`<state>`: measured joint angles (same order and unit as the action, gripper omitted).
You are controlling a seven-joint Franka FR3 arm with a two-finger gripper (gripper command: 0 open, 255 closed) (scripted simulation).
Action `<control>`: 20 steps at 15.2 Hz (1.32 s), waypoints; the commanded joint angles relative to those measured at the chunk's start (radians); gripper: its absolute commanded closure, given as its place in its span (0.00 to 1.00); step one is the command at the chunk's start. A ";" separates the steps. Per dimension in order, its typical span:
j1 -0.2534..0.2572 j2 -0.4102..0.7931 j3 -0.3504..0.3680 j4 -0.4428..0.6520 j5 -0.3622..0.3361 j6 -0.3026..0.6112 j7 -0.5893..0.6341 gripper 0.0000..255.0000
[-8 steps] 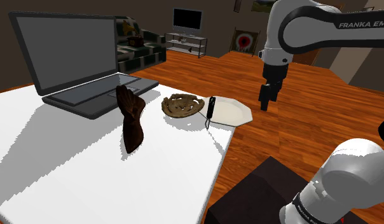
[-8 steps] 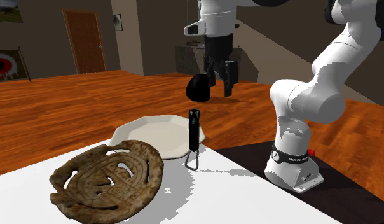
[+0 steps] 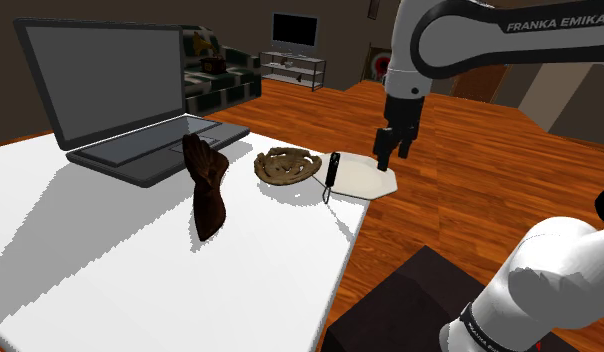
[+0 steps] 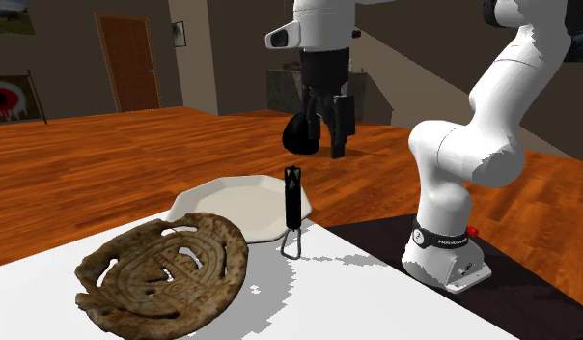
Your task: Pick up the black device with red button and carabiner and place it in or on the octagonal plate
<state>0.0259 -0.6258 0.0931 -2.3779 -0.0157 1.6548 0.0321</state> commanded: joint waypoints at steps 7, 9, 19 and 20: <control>0.020 0.185 0.109 0.173 0.088 0.086 0.210 0.00; 0.022 0.236 0.134 0.226 0.097 0.105 0.262 0.00; 0.025 0.268 0.152 0.157 0.103 0.216 0.288 0.00; 0.025 0.268 0.152 0.157 0.103 0.216 0.288 0.00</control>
<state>0.0512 -0.3586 0.2446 -2.2170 0.0875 1.8663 0.3199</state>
